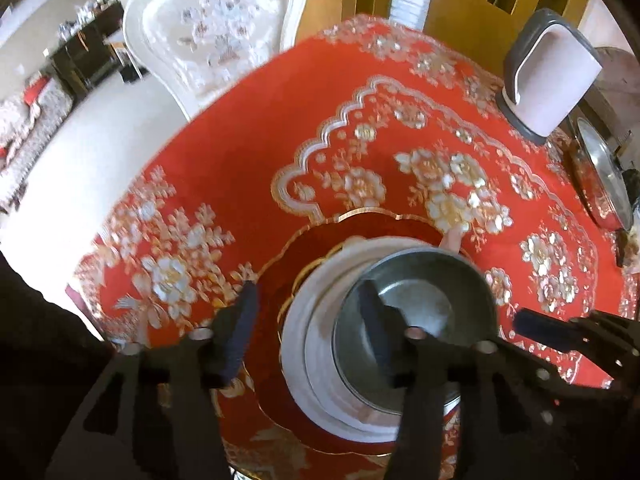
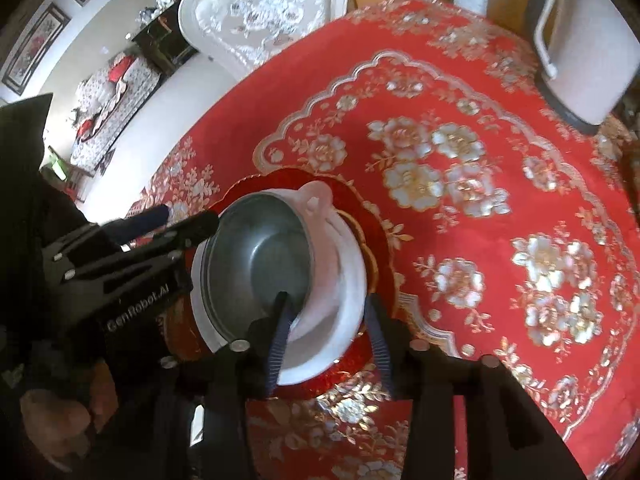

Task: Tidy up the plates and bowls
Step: 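Lower the steel bowl onto the white plates and open both grippers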

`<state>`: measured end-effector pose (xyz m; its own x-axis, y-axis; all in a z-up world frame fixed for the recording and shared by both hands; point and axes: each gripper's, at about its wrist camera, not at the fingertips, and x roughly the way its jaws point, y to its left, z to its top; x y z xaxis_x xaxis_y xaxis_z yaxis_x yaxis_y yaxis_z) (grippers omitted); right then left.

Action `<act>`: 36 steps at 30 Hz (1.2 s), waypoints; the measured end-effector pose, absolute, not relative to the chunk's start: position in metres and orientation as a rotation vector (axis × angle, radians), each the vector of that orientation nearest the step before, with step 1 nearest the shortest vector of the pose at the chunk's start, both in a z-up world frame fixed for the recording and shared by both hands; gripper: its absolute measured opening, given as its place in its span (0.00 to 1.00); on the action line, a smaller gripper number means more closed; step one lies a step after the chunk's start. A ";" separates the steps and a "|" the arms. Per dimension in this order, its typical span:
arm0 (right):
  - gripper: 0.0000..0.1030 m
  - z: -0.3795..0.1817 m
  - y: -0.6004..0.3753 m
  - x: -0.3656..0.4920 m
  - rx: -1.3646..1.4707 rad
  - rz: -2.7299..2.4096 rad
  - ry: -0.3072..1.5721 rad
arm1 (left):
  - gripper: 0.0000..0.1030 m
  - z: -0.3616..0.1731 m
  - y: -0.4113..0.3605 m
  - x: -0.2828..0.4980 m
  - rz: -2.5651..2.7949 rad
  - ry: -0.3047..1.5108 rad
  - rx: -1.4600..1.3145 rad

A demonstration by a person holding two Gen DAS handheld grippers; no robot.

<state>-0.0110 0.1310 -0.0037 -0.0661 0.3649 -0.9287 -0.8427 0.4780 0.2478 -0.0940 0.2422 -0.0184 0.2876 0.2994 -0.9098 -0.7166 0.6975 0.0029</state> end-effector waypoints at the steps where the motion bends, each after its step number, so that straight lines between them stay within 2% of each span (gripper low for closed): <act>1: 0.45 0.002 0.125 -0.010 -0.471 1.044 1.254 | 0.57 -0.014 0.242 -0.094 0.712 1.063 -0.441; 13: 0.71 0.037 0.103 -0.022 -0.493 0.857 0.960 | 0.59 0.007 0.226 -0.095 0.716 0.971 -0.414; 36: 0.74 0.010 0.120 -0.038 -0.419 0.865 0.993 | 0.59 0.001 0.232 -0.126 0.786 0.921 -0.421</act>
<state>-0.0381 0.1199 0.0104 0.2620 0.4376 -0.8602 -0.7919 0.6070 0.0676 -0.1258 0.2317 0.0013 0.3620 0.4188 -0.8328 -0.7566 0.6539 0.0000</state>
